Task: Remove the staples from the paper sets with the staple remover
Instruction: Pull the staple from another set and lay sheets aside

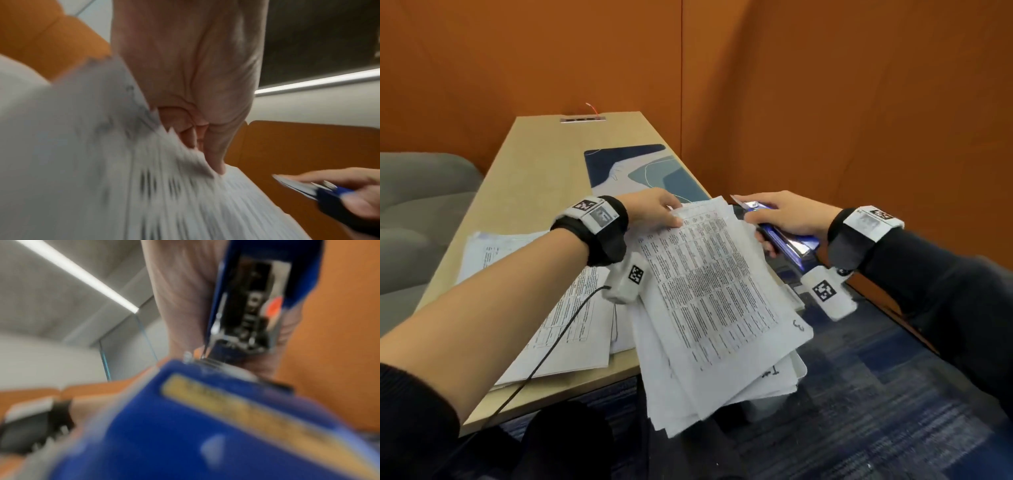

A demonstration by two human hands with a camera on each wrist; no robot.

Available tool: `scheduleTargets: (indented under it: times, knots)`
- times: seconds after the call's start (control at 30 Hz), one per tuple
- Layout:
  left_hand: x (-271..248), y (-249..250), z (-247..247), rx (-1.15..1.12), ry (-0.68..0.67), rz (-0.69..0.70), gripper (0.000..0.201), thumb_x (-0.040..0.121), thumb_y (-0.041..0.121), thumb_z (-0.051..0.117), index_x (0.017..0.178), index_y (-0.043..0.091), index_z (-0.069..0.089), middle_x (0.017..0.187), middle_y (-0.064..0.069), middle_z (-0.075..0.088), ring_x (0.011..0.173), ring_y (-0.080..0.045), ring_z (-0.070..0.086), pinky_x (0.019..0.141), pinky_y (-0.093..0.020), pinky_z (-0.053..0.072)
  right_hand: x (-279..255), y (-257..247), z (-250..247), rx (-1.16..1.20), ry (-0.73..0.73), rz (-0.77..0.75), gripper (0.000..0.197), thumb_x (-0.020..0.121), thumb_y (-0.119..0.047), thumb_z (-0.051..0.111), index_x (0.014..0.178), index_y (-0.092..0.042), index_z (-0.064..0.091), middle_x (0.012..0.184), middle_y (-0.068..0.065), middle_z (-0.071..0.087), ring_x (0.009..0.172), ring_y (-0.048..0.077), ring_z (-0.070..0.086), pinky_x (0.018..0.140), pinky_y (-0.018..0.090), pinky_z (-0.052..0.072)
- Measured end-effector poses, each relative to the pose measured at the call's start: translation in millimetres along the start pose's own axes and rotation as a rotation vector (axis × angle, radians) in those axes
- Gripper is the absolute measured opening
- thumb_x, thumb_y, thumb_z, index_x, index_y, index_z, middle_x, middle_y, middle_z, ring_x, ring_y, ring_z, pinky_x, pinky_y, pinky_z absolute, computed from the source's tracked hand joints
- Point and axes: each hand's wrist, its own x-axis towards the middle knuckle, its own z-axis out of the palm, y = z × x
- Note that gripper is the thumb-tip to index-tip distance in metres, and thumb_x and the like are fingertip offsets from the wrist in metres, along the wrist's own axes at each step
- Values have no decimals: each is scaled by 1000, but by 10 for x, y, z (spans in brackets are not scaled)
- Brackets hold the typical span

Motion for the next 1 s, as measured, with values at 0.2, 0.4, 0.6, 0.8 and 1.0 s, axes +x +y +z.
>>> scheduleTargets:
  times: [0.2,0.4,0.6,0.8,1.0]
  knots:
    - [-123,-501,11,28,-188,-316,37,90,34,64,123,18,58,95,2,59,80,-18,57,70,-29,52,-128,650,-410,-1020,-47,301,68,94,-42,58,153,-31,27,151,2,41,127,26,50,102,31,39]
    - [-360,-871,173,-520,-101,-463,30,85,5,68,113,-4,61,84,-11,74,66,-20,71,53,-26,59,-310,1300,-210,-1070,-209,527,56,88,-34,68,135,-24,40,109,2,58,93,24,58,77,31,45]
    - [-606,-794,498,-735,64,-413,32,80,12,75,109,3,64,104,-14,72,98,-30,68,80,-38,58,-307,1219,-198,-1118,-300,536,72,90,-30,64,151,-36,26,149,-3,44,126,20,50,98,28,41]
    - [-652,-539,601,-957,436,-180,10,85,-1,65,95,3,66,104,-18,70,73,-18,72,59,-25,56,-267,373,-189,-894,39,250,55,89,-41,66,131,-17,41,105,6,62,78,19,60,68,29,49]
    - [-700,-227,-288,-836,729,263,18,93,17,59,109,12,65,112,-7,70,104,-19,67,93,-36,53,-458,-660,352,-757,46,-237,40,87,-45,67,115,-24,48,80,-7,60,63,10,54,56,25,41]
